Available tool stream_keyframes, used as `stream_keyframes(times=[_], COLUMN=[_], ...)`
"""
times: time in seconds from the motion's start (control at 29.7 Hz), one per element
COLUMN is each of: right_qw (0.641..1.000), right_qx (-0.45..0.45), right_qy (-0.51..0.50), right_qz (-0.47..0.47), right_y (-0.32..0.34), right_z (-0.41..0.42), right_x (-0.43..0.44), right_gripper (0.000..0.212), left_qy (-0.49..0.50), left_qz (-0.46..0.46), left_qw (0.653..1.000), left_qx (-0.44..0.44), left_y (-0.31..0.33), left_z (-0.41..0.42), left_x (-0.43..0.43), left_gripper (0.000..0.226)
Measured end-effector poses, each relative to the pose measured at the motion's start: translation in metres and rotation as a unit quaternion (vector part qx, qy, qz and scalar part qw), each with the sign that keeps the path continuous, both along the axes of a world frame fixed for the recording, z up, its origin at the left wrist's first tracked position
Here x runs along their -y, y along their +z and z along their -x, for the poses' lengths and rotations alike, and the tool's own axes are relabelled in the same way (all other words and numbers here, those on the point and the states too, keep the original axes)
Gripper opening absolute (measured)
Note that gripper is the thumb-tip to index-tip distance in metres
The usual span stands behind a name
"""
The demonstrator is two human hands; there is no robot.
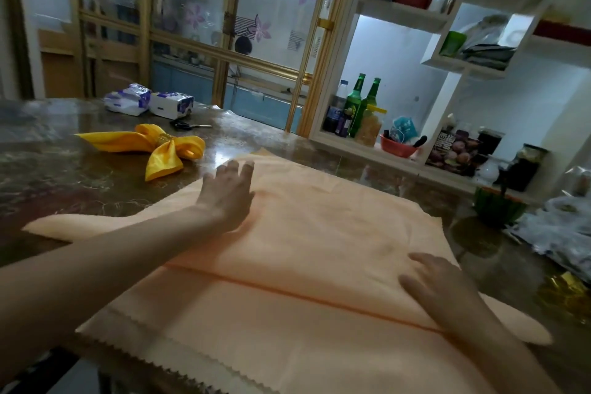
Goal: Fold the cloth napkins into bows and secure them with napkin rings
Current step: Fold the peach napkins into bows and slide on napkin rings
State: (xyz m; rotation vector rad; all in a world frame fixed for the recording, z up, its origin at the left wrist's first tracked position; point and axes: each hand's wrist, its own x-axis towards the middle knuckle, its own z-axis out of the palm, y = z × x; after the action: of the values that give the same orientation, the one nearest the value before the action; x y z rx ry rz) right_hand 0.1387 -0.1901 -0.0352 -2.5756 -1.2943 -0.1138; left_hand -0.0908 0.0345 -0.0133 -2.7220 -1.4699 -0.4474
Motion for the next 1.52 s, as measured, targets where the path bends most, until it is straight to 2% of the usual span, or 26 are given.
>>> stream_keyframes(times=[0.13, 0.17, 0.27, 0.34, 0.4, 0.47, 0.51, 0.57, 0.61, 0.71, 0.78, 0.84, 0.91, 0.98, 1.08, 1.15, 1.25, 1.31, 1.35, 1.42, 1.48, 1.52], right_qw=[0.991, 0.987, 0.977, 0.978, 0.979, 0.981, 0.984, 0.985, 0.987, 0.989, 0.974, 0.958, 0.957, 0.960, 0.964, 0.966, 0.957, 0.939, 0.934, 0.944, 0.967, 0.974], right_qx=[-0.073, -0.094, -0.081, -0.065, -0.047, -0.040, -0.030, -0.024, -0.031, -0.096, -0.157, -0.212, -0.181, -0.131, -0.107, -0.124, -0.190, -0.240, -0.259, -0.250, -0.173, -0.131], right_qy=[0.110, 0.126, 0.165, 0.149, 0.130, 0.105, 0.094, 0.082, 0.082, 0.114, 0.155, 0.193, 0.226, 0.248, 0.241, 0.225, 0.219, 0.230, 0.229, 0.215, 0.187, 0.181], right_qz=[-0.004, 0.029, 0.111, 0.132, 0.150, 0.157, 0.145, 0.148, 0.136, 0.007, -0.041, -0.018, 0.022, 0.018, -0.011, -0.016, 0.021, 0.087, 0.094, 0.034, 0.004, 0.030], right_y=[-0.003, -0.003, -0.014, -0.014, -0.015, -0.017, -0.019, -0.020, -0.021, -0.015, -0.007, 0.000, -0.002, -0.005, -0.005, -0.003, 0.009, 0.021, 0.024, 0.023, 0.010, 0.003], right_z=[0.011, 0.016, 0.018, 0.016, 0.014, 0.013, 0.012, 0.012, 0.011, 0.014, 0.017, 0.026, 0.032, 0.032, 0.033, 0.031, 0.026, 0.023, 0.023, 0.028, 0.034, 0.037], right_x=[-0.005, -0.008, -0.019, -0.020, -0.018, -0.018, -0.019, -0.022, -0.025, -0.024, -0.017, -0.009, -0.007, -0.008, -0.009, -0.006, 0.001, 0.005, 0.006, 0.003, -0.003, -0.005], right_gripper=[0.045, 0.054, 0.106, 0.117, 0.108, 0.078, 0.071, 0.068, 0.068, 0.069, 0.071, 0.072, 0.055, 0.042, 0.037, 0.039, 0.043, 0.027, 0.019, 0.021, 0.027, 0.038], left_qy=[-0.065, -0.084, -0.098, -0.089, -0.096, -0.121, -0.140, -0.182, -0.198, -0.219, -0.221, -0.220, -0.197, -0.165, -0.143, -0.137, -0.124, -0.108, -0.101, -0.096, -0.118, -0.133], left_qz=[0.137, 0.157, 0.182, 0.185, 0.177, 0.163, 0.156, 0.156, 0.165, 0.200, 0.176, 0.125, 0.085, 0.056, 0.001, -0.014, 0.013, 0.095, 0.149, 0.214, 0.213, 0.190], left_qw=[0.988, 0.983, 0.973, 0.973, 0.974, 0.974, 0.972, 0.961, 0.954, 0.942, 0.949, 0.958, 0.963, 0.966, 0.966, 0.961, 0.946, 0.934, 0.924, 0.910, 0.934, 0.949], left_qx=[-0.035, -0.050, -0.100, -0.108, -0.102, -0.103, -0.110, -0.137, -0.150, -0.156, -0.141, -0.138, -0.162, -0.191, -0.216, -0.238, -0.301, -0.328, -0.337, -0.343, -0.261, -0.214], left_y=[-0.020, -0.022, -0.024, -0.022, -0.020, -0.021, -0.022, -0.023, -0.023, -0.019, -0.017, -0.018, -0.020, -0.020, -0.017, -0.012, -0.001, 0.017, 0.027, 0.038, 0.031, 0.022], left_z=[0.003, 0.007, 0.017, 0.020, 0.022, 0.020, 0.018, 0.017, 0.016, 0.017, 0.020, 0.024, 0.031, 0.035, 0.038, 0.036, 0.038, 0.042, 0.044, 0.045, 0.038, 0.033], left_x=[0.012, 0.016, 0.024, 0.024, 0.028, 0.035, 0.040, 0.049, 0.051, 0.052, 0.049, 0.043, 0.037, 0.032, 0.028, 0.033, 0.049, 0.060, 0.062, 0.061, 0.059, 0.059], left_gripper=[0.054, 0.056, 0.064, 0.067, 0.068, 0.071, 0.075, 0.083, 0.079, 0.062, 0.058, 0.051, 0.045, 0.042, 0.029, 0.023, 0.023, 0.021, 0.024, 0.055, 0.076, 0.082])
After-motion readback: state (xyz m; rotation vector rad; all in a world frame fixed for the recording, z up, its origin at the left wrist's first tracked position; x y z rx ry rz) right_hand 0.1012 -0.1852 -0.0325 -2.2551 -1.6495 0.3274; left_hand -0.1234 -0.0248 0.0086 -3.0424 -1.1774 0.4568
